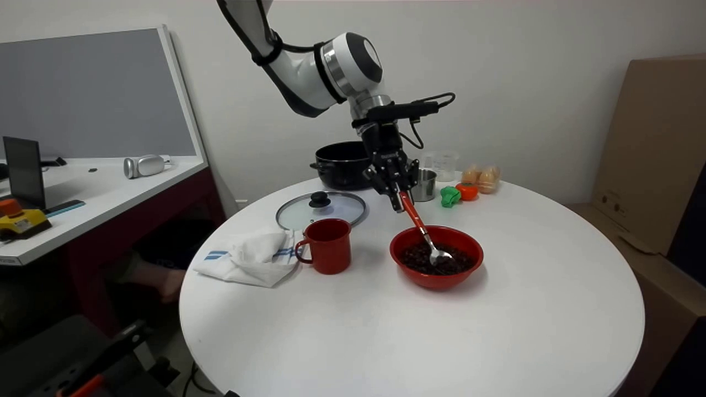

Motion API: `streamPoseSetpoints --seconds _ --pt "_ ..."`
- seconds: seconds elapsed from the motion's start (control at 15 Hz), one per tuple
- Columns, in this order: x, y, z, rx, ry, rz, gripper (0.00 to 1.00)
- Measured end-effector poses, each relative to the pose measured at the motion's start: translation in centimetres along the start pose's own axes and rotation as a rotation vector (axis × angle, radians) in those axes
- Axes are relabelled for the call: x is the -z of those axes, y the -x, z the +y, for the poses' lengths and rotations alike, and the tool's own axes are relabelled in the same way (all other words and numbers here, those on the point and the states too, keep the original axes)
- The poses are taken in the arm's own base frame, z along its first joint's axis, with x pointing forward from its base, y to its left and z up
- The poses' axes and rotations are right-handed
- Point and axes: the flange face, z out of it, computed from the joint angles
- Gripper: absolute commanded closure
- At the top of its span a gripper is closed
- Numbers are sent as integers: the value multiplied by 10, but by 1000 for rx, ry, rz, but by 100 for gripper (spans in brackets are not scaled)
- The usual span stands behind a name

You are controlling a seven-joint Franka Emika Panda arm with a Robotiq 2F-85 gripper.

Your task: Use the spoon to scoop some beans from the bowl into the cup

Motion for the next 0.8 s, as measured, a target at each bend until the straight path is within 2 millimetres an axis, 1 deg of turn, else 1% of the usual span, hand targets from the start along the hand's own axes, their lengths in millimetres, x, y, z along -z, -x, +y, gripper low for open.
streamPoseSetpoints --seconds 0.2,0.4,0.8 --pt "8 -4 -1 7 -6 -35 95" --pt "17 -4 1 5 -6 -57 95" --pt "46 1 6 -7 24 -67 95"
